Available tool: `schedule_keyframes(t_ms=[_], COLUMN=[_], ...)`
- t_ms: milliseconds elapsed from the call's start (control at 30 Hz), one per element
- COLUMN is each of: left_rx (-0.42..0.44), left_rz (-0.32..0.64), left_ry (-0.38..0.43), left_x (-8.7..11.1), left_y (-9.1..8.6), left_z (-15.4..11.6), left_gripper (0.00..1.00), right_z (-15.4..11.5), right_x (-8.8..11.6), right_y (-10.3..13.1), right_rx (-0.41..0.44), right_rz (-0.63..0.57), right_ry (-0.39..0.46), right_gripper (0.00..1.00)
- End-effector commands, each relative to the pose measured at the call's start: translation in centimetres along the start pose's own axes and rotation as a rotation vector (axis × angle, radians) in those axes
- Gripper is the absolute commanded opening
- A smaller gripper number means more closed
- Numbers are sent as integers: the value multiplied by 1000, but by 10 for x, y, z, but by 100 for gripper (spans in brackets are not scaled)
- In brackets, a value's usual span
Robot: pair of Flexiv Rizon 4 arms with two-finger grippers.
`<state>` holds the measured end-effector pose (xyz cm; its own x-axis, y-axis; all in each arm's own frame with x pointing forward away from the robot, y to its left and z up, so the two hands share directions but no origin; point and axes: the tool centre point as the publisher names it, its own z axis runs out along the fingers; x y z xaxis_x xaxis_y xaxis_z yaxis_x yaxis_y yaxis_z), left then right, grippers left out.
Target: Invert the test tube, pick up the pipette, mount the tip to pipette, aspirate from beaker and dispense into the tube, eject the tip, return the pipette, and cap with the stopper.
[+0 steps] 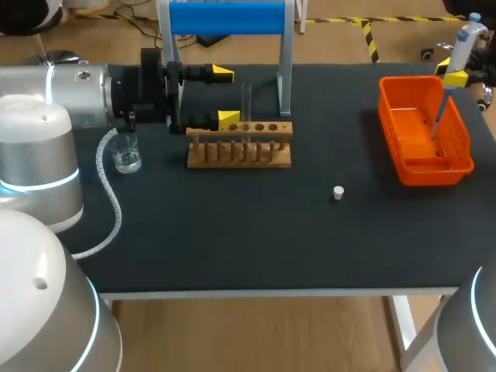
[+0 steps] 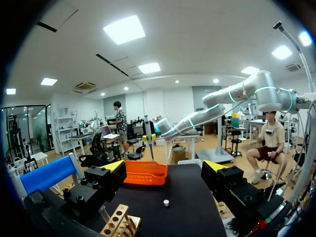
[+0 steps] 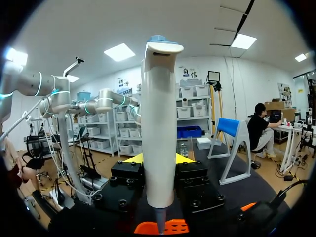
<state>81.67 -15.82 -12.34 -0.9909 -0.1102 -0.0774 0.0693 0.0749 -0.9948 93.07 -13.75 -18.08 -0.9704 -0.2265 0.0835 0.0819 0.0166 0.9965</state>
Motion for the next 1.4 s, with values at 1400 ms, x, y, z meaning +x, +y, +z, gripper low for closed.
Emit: schedule_keyframes(t_ms=[1400], left_rx=[1], left_rz=[1], left_ry=[-4], left_x=[1], left_y=[0], left_z=[1], left_gripper=[100], right_z=[7], right_x=[-10], right_y=[0], right_rx=[21], right_rz=[22], right_ry=[-12], right_gripper=[0])
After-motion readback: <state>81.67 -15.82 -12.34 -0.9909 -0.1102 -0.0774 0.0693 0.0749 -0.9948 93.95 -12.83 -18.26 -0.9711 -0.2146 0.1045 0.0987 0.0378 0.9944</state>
